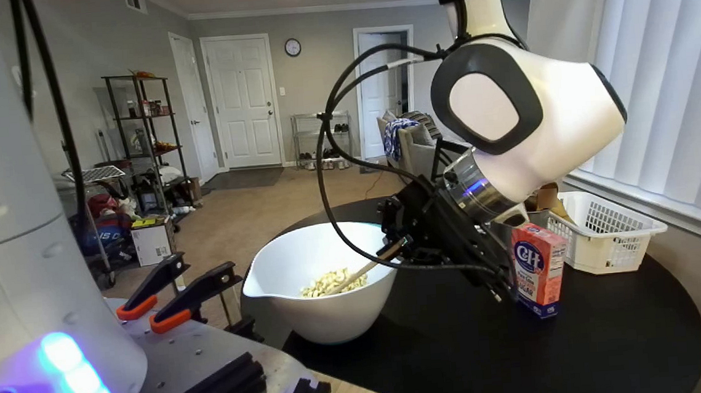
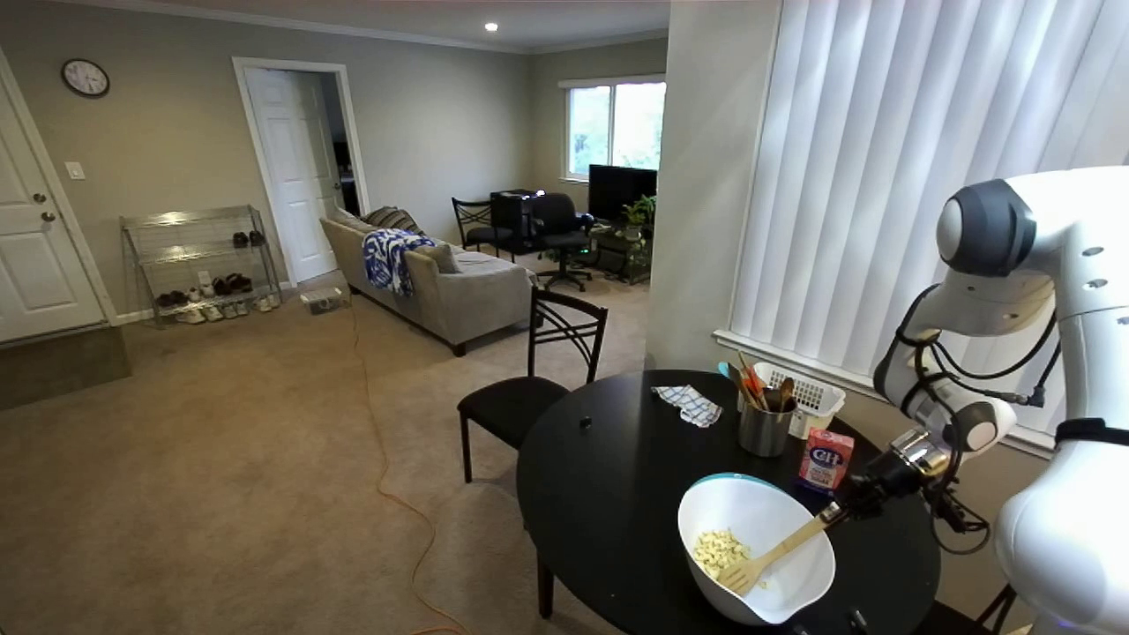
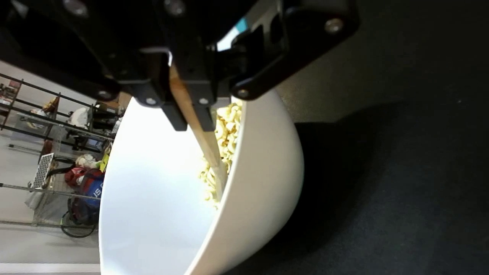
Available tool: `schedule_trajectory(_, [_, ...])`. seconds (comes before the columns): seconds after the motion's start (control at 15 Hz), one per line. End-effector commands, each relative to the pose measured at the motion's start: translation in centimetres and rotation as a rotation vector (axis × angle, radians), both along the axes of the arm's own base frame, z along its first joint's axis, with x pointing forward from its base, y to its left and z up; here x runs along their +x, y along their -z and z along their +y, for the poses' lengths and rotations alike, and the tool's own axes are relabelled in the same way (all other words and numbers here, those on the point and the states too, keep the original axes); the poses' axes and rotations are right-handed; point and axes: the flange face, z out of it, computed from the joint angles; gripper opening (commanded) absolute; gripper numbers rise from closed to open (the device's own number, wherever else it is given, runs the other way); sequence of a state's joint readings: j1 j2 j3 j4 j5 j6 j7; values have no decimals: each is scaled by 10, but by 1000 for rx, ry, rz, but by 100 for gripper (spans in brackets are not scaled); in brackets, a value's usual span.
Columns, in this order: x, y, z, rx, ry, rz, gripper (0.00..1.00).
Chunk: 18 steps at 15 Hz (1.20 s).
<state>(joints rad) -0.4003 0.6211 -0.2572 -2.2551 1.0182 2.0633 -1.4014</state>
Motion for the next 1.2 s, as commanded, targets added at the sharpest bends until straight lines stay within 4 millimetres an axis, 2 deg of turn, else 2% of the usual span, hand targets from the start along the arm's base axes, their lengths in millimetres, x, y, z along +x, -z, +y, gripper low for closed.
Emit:
schedule_trajectory(0.0, [-7, -48, -4, -96, 1, -48, 6])
schedule_trajectory(0.27, [-4, -81, -1, -168, -53, -77, 6])
schedule_trajectory(0.33, [-3, -89, 7, -108, -142, -90, 6])
schedule_trajectory(0.87, [31, -147, 49, -230, -404, -178, 6])
schedule_trajectory(1.13, [47, -162, 70, -332, -485, -247, 6])
